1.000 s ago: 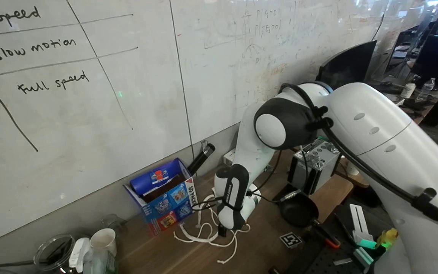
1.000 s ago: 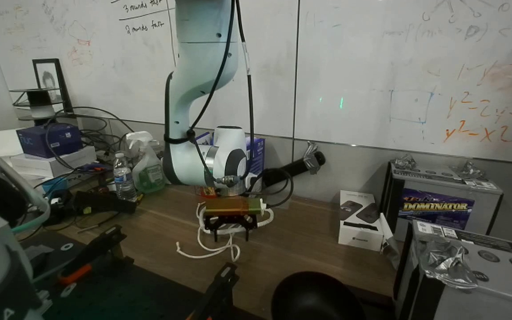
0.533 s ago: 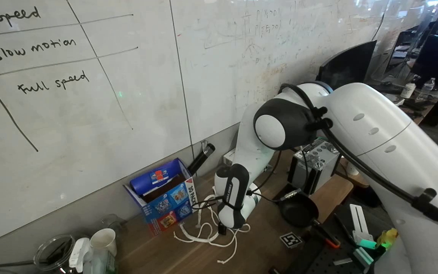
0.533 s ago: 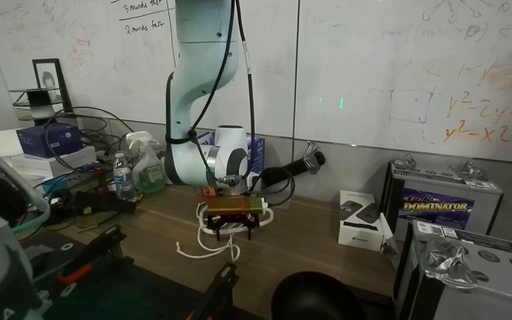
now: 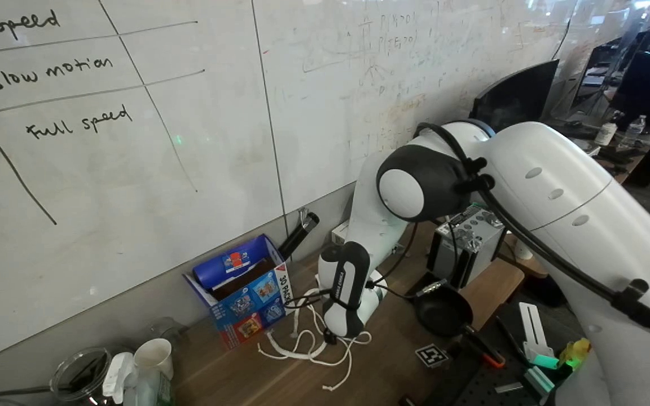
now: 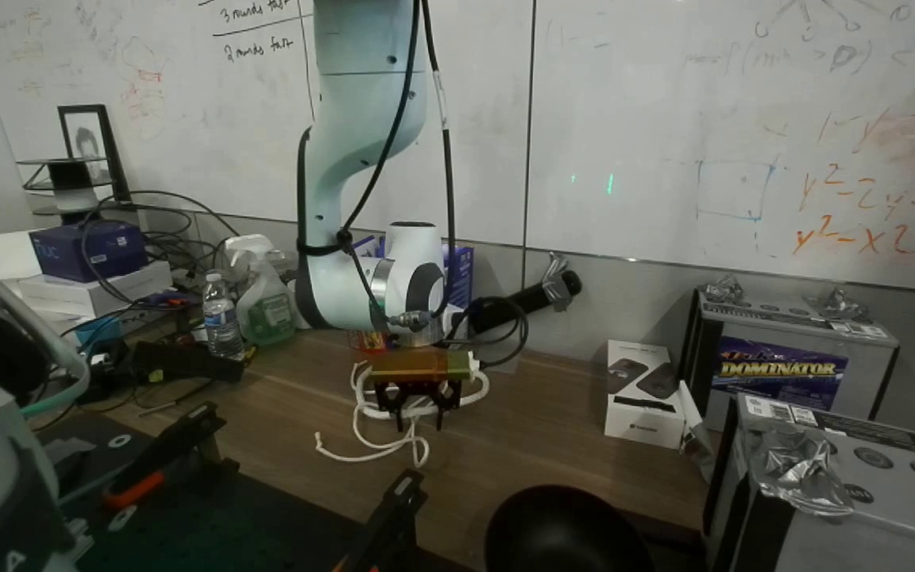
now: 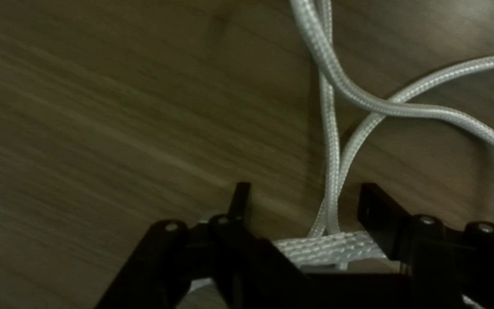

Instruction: Pick up the ropes and put them in the blue box.

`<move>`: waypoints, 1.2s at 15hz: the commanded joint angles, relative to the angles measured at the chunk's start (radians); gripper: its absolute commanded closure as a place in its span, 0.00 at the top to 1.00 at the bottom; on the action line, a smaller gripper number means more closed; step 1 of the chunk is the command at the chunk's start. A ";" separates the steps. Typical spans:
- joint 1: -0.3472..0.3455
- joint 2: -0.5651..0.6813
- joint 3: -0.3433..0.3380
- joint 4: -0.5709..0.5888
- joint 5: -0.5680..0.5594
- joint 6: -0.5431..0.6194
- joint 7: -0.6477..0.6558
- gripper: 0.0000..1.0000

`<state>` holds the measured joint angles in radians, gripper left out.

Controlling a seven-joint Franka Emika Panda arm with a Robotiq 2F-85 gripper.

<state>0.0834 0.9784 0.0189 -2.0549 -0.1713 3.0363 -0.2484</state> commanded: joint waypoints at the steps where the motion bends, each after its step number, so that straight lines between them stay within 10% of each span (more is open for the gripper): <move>1: 0.013 0.002 -0.014 0.004 -0.016 0.018 0.026 0.36; 7: 0.024 -0.005 -0.023 0.003 -0.015 0.009 0.036 0.01; 18: 0.042 -0.271 0.017 -0.004 0.006 -0.256 0.082 0.05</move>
<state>0.1293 0.8452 0.0145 -2.0405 -0.1715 2.9114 -0.1853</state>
